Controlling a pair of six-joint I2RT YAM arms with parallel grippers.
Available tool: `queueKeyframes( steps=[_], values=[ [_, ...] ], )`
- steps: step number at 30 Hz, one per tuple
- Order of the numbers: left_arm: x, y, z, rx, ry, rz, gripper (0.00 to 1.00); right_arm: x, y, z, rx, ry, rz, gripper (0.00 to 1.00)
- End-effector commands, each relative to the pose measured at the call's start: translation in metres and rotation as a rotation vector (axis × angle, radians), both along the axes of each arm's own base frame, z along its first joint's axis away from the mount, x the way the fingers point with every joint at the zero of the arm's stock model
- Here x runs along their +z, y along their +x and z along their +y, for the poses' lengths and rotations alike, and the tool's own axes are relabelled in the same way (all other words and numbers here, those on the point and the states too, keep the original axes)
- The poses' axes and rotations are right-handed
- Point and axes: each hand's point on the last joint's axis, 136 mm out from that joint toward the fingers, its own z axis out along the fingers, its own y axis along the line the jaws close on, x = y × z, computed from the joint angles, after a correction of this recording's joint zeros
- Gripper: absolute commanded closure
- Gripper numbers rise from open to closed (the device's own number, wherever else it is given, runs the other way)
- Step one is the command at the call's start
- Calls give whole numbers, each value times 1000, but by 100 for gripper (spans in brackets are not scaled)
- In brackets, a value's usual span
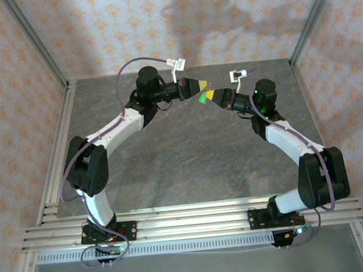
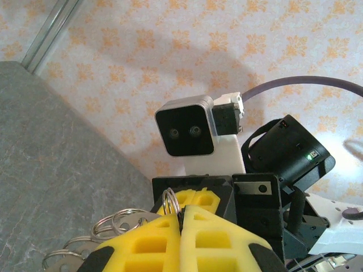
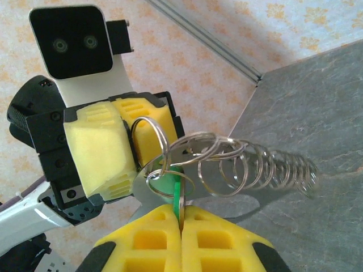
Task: Put the keys on the keyring
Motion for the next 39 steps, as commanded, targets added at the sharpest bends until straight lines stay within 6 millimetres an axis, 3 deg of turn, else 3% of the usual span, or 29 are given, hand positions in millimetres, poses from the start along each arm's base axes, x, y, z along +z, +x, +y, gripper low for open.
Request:
queueKeyframes(
  steps=[1,10,14,21,22,26,28,32,39],
  values=[
    [56,-18,6,-16,-68,-137,100,17,-10,8,44,-4,-66,100],
    [48,-19,1,-21,-50,-132,100,34,-15,18,73,6,-98,100],
    [47,-18,-1,-20,-51,-132,100,26,-17,26,98,-19,-83,100],
    [49,-18,-1,-12,-54,-136,100,19,-16,19,55,-62,-77,100],
    [49,-18,0,-10,-55,-137,100,19,-15,17,43,-67,-75,99],
    [51,-18,1,-3,-59,-140,100,25,-12,-7,-43,-69,-86,73],
    [53,-18,1,-3,-65,-145,100,31,-12,-23,-94,-62,-100,69],
    [58,-19,1,-7,-83,-150,100,48,-13,-53,-197,-34,-135,67],
    [66,-24,2,-11,-94,-167,100,76,-3,-69,-304,27,-187,68]
  ],
)
